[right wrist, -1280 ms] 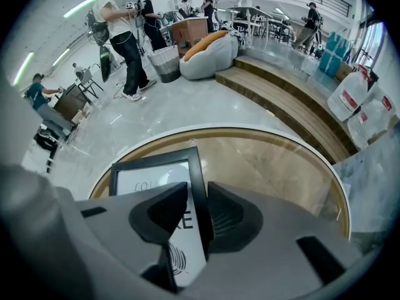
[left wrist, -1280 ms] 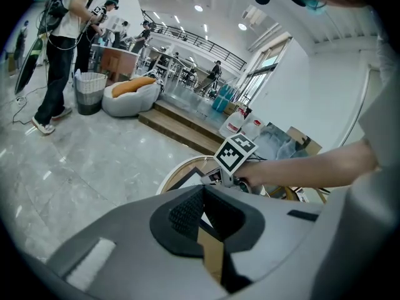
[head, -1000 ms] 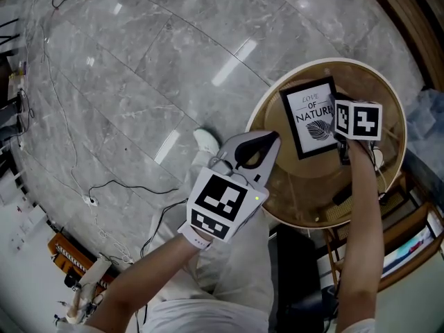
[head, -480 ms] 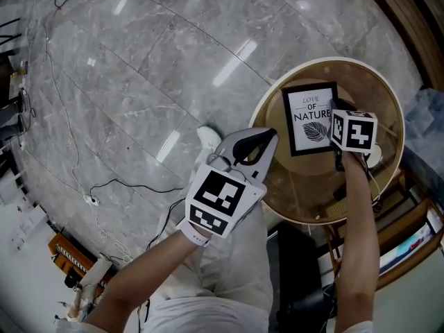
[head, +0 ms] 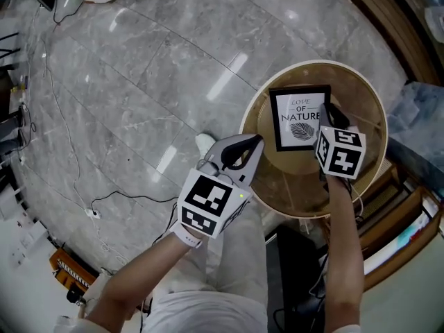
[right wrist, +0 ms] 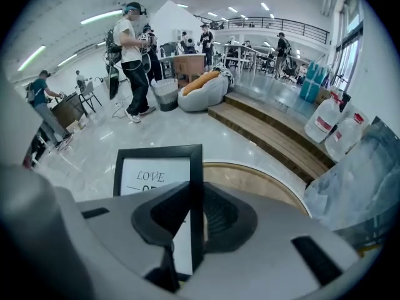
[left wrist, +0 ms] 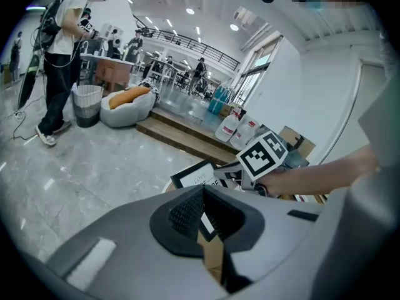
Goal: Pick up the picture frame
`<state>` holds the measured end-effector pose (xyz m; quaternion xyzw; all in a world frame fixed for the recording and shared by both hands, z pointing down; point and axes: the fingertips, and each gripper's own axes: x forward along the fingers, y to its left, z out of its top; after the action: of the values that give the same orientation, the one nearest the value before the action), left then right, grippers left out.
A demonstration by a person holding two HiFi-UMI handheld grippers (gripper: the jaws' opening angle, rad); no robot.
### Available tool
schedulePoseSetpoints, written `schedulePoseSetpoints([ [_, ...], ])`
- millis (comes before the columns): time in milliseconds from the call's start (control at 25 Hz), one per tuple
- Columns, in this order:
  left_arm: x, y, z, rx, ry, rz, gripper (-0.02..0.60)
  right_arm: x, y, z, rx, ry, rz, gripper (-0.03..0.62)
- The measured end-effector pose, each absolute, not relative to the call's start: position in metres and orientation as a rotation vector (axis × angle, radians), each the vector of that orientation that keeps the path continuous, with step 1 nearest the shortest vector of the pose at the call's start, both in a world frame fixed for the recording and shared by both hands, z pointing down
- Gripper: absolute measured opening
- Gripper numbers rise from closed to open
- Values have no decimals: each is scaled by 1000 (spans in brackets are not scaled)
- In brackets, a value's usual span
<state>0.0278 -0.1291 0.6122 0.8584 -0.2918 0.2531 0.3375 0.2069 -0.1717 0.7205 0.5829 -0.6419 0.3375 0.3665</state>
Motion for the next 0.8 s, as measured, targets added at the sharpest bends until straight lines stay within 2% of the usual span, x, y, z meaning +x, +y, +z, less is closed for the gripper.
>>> schedulePoseSetpoints([
  [520, 25, -101, 491, 2355, -757, 608, 3, 180, -147, 539, 1680, -1812, 708, 55],
  [800, 23, -74, 397, 2432, -778, 556, 3, 165, -103, 426, 1777, -1878, 617, 55],
])
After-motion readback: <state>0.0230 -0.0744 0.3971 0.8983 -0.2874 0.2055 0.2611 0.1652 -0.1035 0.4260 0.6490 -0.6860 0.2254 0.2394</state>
